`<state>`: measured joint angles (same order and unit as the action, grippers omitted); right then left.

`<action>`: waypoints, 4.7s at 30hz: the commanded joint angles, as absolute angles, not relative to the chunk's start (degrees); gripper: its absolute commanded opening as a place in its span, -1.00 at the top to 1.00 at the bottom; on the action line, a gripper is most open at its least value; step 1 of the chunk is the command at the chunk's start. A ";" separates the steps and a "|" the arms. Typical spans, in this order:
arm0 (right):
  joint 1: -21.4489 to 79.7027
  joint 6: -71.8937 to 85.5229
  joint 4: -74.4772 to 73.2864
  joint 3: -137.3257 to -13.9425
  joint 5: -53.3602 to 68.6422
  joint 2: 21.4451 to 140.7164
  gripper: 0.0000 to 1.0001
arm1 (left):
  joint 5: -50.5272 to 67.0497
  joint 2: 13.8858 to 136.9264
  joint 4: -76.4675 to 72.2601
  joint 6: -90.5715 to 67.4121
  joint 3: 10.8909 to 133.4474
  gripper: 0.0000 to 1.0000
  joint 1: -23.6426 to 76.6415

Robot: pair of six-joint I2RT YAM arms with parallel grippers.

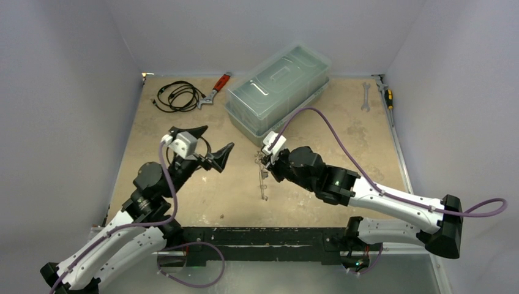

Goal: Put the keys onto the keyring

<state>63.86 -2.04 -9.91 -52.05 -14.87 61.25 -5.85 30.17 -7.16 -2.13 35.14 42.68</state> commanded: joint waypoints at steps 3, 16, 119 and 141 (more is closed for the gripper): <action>63.90 1.83 -7.91 -56.99 -18.13 64.26 1.00 | -8.53 26.49 -12.38 -0.46 32.19 -0.95 42.18; 63.90 1.87 -13.27 -74.24 -18.66 80.91 1.00 | -21.49 33.23 -1.19 -4.29 40.32 -0.99 41.92; 63.63 16.46 5.54 -40.96 -32.34 33.09 -0.98 | -26.39 31.82 2.26 -1.10 40.80 -0.99 40.76; 63.63 20.89 6.01 -28.60 -36.69 16.45 -0.98 | -26.36 33.22 2.63 -1.37 40.99 -0.99 40.69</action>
<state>63.64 19.99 6.17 -28.47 -36.88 18.17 -26.02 33.23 2.81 -1.87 39.11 40.99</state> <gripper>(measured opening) 0.987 0.993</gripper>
